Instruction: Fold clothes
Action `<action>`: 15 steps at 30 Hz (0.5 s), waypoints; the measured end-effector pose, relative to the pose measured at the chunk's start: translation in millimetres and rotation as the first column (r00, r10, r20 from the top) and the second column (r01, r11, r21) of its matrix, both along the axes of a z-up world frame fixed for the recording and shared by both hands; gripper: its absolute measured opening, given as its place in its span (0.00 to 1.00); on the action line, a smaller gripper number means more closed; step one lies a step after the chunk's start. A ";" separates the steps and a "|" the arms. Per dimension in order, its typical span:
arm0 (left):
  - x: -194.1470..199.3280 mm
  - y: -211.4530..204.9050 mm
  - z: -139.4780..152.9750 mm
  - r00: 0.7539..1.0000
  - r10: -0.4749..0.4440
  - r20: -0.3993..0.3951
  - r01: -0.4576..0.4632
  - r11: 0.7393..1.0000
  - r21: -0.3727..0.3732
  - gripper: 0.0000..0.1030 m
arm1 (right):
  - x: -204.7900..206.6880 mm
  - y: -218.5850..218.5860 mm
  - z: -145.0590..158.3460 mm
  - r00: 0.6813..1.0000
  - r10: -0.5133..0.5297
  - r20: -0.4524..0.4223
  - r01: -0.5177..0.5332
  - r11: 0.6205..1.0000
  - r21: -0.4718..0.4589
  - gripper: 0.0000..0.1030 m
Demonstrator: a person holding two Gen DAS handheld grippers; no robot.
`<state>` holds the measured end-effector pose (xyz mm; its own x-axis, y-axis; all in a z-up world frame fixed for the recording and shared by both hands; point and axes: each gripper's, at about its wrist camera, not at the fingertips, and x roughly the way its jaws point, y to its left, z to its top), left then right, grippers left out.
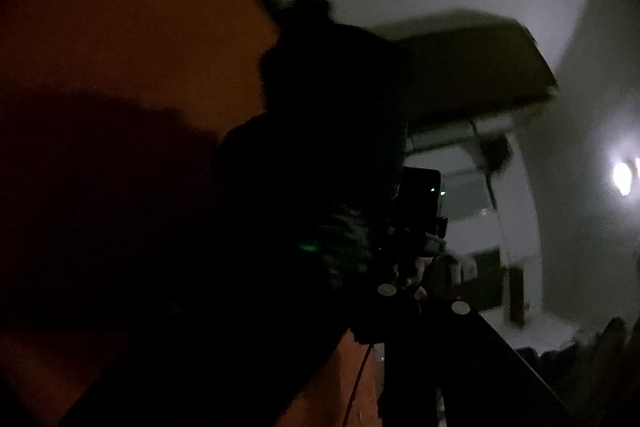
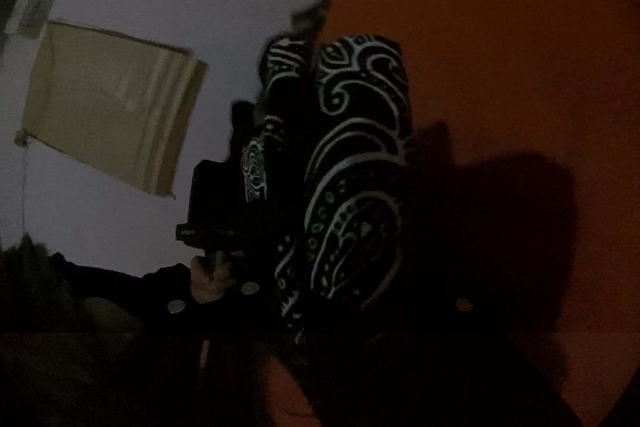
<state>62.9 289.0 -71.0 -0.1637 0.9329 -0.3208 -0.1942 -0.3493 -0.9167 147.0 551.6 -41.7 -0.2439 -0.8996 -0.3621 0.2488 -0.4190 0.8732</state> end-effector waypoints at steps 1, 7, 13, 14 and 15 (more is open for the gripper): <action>-8.9 5.8 15.6 1.000 -0.014 -0.017 0.014 1.000 -0.007 0.23 | 1.0 8.0 15.2 1.000 -0.022 -0.016 0.022 1.000 -0.004 0.21; -66.3 77.0 156.2 0.977 -0.128 -0.168 0.115 0.990 -0.085 0.23 | 11.3 71.6 123.6 0.984 -0.152 -0.097 0.155 0.987 0.032 0.20; -91.3 173.4 287.3 0.948 -0.184 -0.259 0.154 0.979 -0.131 0.23 | 23.3 138.7 236.1 0.945 -0.273 -0.180 0.290 0.954 0.074 0.20; -95.4 191.3 298.7 0.946 -0.191 -0.261 0.157 0.977 -0.147 0.23 | 25.3 149.9 254.9 0.936 -0.292 -0.194 0.312 0.947 0.080 0.20; -98.7 205.2 303.5 0.946 -0.197 -0.256 0.162 0.975 -0.153 0.23 | 27.3 161.1 273.7 0.927 -0.311 -0.209 0.334 0.939 0.086 0.20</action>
